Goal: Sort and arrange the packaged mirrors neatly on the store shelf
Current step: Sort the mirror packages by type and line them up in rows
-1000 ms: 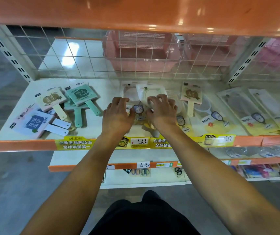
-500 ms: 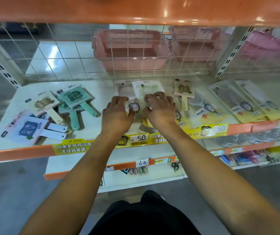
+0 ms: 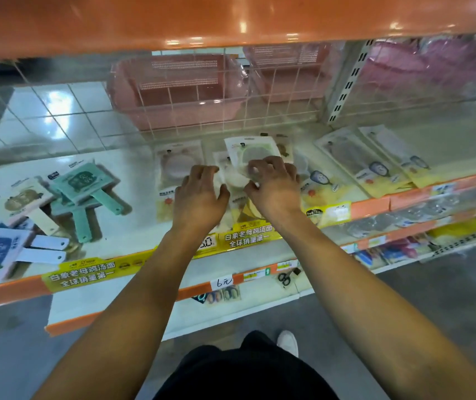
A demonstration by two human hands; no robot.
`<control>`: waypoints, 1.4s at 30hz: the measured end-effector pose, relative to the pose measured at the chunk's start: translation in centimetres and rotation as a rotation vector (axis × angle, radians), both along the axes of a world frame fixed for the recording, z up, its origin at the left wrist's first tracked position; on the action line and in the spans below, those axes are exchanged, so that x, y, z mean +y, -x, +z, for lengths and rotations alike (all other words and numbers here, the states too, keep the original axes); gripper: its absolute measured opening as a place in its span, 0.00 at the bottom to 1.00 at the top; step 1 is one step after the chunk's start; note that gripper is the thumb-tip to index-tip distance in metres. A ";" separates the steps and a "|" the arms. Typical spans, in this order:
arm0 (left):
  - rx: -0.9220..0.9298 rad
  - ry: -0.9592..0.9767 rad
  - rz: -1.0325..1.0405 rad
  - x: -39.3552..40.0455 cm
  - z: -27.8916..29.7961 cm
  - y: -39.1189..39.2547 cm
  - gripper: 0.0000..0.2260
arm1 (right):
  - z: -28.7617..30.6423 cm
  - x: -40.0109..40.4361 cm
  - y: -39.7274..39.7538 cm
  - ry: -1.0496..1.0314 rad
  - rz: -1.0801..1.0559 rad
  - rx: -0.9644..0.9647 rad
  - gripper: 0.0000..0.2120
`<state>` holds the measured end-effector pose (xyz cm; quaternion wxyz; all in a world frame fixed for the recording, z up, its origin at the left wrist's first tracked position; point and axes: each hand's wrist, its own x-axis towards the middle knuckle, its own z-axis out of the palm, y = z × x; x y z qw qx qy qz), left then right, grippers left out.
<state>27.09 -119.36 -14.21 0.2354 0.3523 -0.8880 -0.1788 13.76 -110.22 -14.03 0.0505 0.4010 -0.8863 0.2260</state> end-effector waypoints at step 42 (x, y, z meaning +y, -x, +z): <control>-0.138 -0.096 -0.049 13.8 0.6 28.0 0.19 | -1.0 14.1 28.9 -0.091 -0.066 -0.071 0.22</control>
